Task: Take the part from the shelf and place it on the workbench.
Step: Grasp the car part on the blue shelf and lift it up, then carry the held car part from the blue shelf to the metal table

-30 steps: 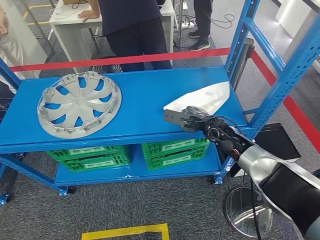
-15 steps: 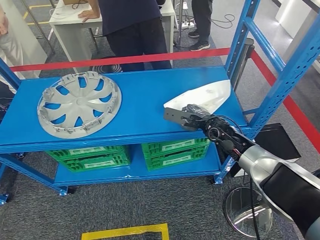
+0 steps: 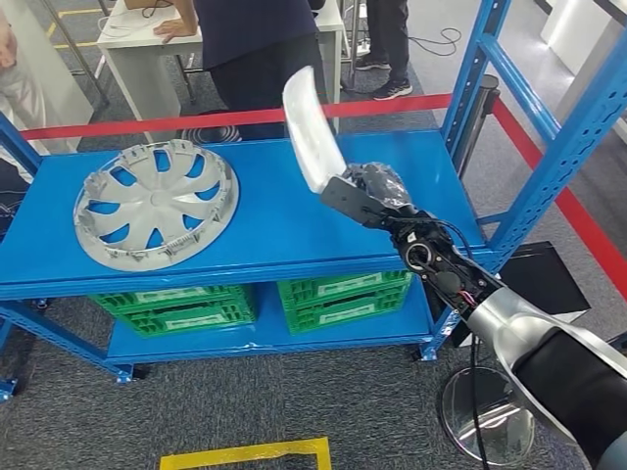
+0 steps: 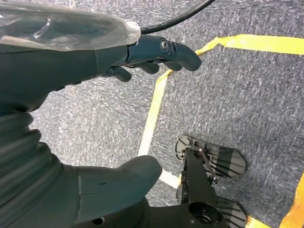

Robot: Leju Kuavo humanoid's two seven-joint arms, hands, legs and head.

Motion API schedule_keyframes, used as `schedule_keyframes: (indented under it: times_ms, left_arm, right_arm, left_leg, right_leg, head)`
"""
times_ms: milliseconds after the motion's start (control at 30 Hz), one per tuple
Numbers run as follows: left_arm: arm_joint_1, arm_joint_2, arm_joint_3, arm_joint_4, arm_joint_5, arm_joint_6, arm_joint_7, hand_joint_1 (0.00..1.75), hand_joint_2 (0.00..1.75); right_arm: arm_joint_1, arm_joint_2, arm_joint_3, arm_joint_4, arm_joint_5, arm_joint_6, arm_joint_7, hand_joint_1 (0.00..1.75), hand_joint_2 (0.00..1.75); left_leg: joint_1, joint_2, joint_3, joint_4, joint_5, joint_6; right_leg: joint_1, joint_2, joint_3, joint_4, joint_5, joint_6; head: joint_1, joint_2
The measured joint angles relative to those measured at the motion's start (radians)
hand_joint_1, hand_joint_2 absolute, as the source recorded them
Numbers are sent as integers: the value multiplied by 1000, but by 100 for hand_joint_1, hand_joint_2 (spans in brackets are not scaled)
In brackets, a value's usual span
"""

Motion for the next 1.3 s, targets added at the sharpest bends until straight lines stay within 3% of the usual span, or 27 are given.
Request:
schedule_keyframes:
  times_ms: [200,533,1300]
  left_arm:
    - [1,0,0,0,4,5,0,0,175]
    - [1,0,1,0,18,12,0,0,175]
    - [0,0,4,0,26,20,6,0,175]
  right_arm:
    - [12,0,-50,-147,-3,-67,-36,175,175]
    - [42,4,-74,-334,-19,-84,-83,175,175]
    - [101,59,-71,-474,-130,-46,-179,175,175]
  left_leg:
    - [0,0,0,0,0,0]
    - [0,0,0,0,0,0]
    - [0,0,-1,0,0,0]
  right_leg:
    - [0,0,0,0,0,0]
    - [0,0,0,0,0,0]
    - [0,0,0,0,0,0]
  head:
    - [0,0]
    - [0,0]
    - [0,0]
